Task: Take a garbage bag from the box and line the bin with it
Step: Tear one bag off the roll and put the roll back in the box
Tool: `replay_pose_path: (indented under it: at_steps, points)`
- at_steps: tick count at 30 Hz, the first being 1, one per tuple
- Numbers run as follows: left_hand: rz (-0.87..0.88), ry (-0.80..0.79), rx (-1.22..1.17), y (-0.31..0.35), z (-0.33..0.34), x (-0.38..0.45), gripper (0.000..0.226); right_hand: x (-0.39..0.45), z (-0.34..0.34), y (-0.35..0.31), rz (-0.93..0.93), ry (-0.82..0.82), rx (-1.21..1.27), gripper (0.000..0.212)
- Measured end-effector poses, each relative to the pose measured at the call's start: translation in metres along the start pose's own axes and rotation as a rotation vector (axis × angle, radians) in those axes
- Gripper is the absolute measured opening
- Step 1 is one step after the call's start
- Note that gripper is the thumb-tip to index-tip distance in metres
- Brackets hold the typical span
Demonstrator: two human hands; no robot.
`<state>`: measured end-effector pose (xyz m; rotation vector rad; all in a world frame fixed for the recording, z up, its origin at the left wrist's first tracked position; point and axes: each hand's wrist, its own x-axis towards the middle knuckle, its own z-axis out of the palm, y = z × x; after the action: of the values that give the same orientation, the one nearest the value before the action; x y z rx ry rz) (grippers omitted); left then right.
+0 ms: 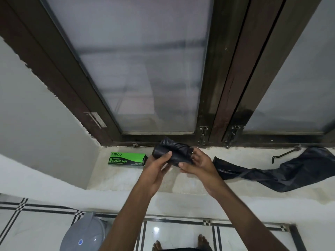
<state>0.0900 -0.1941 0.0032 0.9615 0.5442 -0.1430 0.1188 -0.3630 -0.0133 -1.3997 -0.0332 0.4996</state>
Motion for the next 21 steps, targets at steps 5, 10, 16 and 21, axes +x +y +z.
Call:
replay_pose_path:
  at_steps: [5, 10, 16, 21]
  points:
    - [0.123, -0.027, 0.182, 0.008, -0.023, -0.003, 0.034, 0.004, 0.003, -0.003, 0.056, -0.068, 0.11, 0.062]
    - [0.309, -0.035, 0.554, 0.015, -0.048, -0.006, 0.023, 0.004, 0.007, -0.004, 0.065, -0.108, 0.059, 0.033]
    - [0.555, 0.072, 0.923, 0.022, -0.073, 0.002, 0.023, 0.009, 0.01, -0.004, -0.027, -0.031, -0.118, 0.017]
    - [0.842, 0.33, 1.426, 0.035, -0.089, 0.015, 0.014, 0.016, 0.01, 0.002, -0.16, 0.068, -0.38, 0.021]
